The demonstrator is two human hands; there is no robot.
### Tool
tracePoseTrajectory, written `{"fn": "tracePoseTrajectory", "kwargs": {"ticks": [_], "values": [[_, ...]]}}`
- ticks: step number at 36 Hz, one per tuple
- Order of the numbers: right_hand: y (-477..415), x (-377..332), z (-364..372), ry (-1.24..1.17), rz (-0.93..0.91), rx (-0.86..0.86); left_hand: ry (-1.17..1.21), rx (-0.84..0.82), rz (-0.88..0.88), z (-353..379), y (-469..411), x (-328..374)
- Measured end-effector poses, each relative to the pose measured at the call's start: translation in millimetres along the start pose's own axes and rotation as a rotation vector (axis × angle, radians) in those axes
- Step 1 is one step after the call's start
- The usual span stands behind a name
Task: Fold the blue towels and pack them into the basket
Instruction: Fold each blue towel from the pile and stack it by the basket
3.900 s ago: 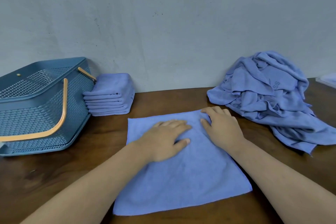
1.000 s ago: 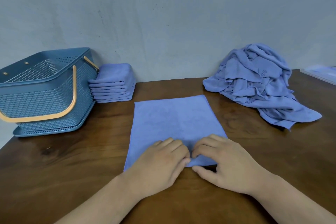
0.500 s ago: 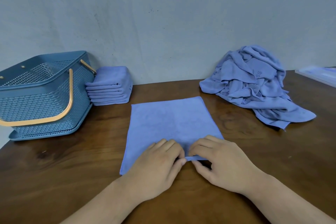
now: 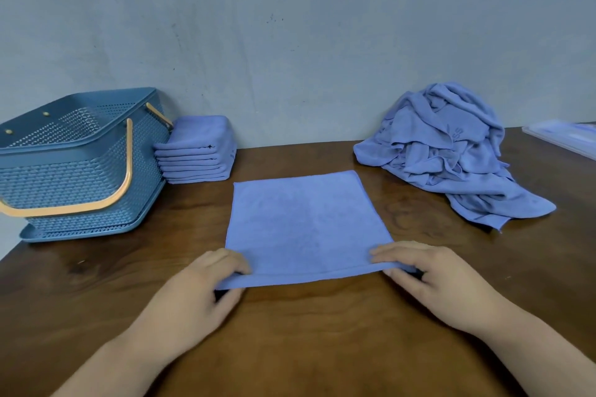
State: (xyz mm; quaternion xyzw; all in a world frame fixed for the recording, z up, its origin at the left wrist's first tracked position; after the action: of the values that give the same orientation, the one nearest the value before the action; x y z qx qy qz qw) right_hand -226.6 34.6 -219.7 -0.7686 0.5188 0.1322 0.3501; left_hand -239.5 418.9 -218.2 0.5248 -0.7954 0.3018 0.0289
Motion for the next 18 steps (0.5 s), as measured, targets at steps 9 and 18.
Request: {"fn": "tracePoseTrajectory", "kwargs": {"ticks": [9,18], "values": [[0.7,-11.0,-12.1,-0.332,0.193,0.108,0.341,0.027,-0.286,-22.7,8.2,3.2],[-0.5,-22.8,-18.0,-0.508,0.274,0.084,0.383,0.054,-0.311,-29.1,11.5,2.9]]}}
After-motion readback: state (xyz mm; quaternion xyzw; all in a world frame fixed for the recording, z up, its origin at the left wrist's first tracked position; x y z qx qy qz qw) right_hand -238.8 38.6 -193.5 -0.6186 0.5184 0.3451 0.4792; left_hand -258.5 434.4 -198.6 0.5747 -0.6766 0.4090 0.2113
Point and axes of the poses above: each hand's wrist, its own y-axis away from the middle knuckle, its own z-axis out of the palm, x = y × z, the point moved 3 cm from there along -y, towards the middle knuckle, and after that the axes turned 12 degrees about x, right-handed, at the moved point
